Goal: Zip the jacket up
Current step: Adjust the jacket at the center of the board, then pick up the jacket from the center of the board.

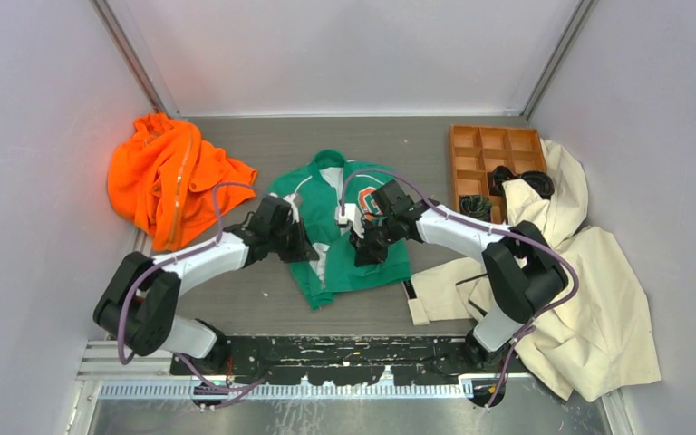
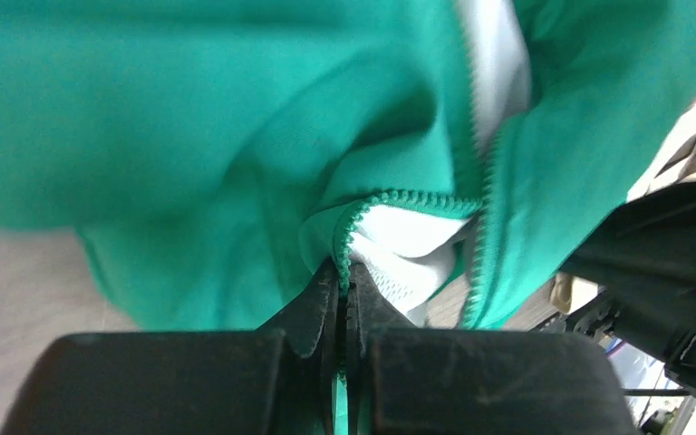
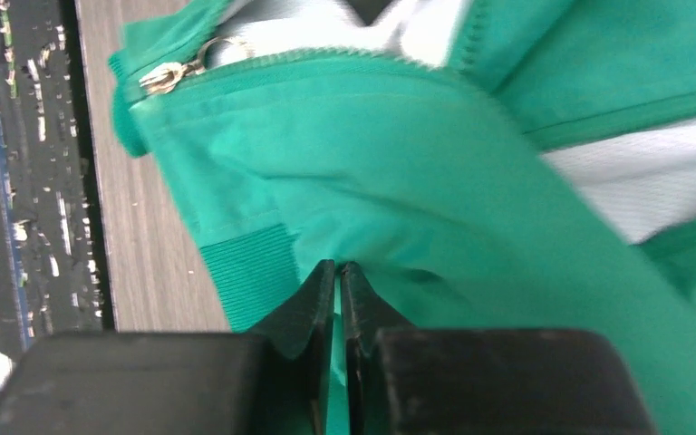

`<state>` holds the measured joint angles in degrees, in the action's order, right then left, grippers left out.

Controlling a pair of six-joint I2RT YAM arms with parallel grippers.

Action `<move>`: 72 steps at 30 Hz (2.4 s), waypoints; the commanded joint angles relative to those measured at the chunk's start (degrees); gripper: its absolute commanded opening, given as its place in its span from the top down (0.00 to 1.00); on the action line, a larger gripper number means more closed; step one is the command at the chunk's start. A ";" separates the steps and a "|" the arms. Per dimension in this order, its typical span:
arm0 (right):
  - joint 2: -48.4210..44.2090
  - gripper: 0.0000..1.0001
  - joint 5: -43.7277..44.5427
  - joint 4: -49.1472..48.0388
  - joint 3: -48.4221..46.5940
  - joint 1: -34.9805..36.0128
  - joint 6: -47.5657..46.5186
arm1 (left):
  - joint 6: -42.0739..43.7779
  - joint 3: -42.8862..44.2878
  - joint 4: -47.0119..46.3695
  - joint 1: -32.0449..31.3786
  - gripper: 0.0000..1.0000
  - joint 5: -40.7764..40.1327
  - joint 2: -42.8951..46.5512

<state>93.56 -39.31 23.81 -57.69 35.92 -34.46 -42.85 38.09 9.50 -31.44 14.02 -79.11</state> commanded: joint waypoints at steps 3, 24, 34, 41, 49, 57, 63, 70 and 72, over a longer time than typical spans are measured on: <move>-4.49 0.99 -2.48 -1.67 3.64 3.01 -0.59 | 10.09 12.37 -4.92 0.73 1.00 7.20 -8.68; -8.81 0.79 -5.22 12.53 -0.67 4.17 -7.69 | 14.09 30.31 0.59 0.64 0.81 6.77 -18.96; -10.37 0.57 10.97 31.69 -9.50 3.71 -20.10 | 15.93 23.20 4.96 0.69 0.53 -7.11 0.34; -8.23 0.55 17.10 42.09 -17.65 3.76 -25.15 | 14.77 16.53 2.66 0.70 0.46 -4.30 10.09; -10.24 0.44 14.62 48.45 -24.02 3.78 -29.40 | 11.38 0.26 -11.39 0.69 0.43 3.11 22.49; -21.79 0.41 8.81 20.51 -4.42 3.03 -8.68 | -1.94 -9.89 -31.37 0.49 0.42 13.35 24.85; -29.55 0.35 2.97 16.87 3.35 -0.10 4.59 | 0.21 -4.15 -31.48 -0.81 0.45 12.07 15.16; -38.60 0.34 3.99 11.95 8.61 -3.54 13.40 | 4.47 6.45 -22.72 -6.43 0.50 5.39 -0.69; -40.43 0.34 4.78 11.71 9.49 -3.90 14.66 | 5.65 8.92 -18.88 -7.34 0.52 3.49 -3.53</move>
<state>56.84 -33.95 40.27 -49.50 32.58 -26.00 -40.82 41.63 -14.74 -36.84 22.02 -79.05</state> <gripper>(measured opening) 0.659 0.494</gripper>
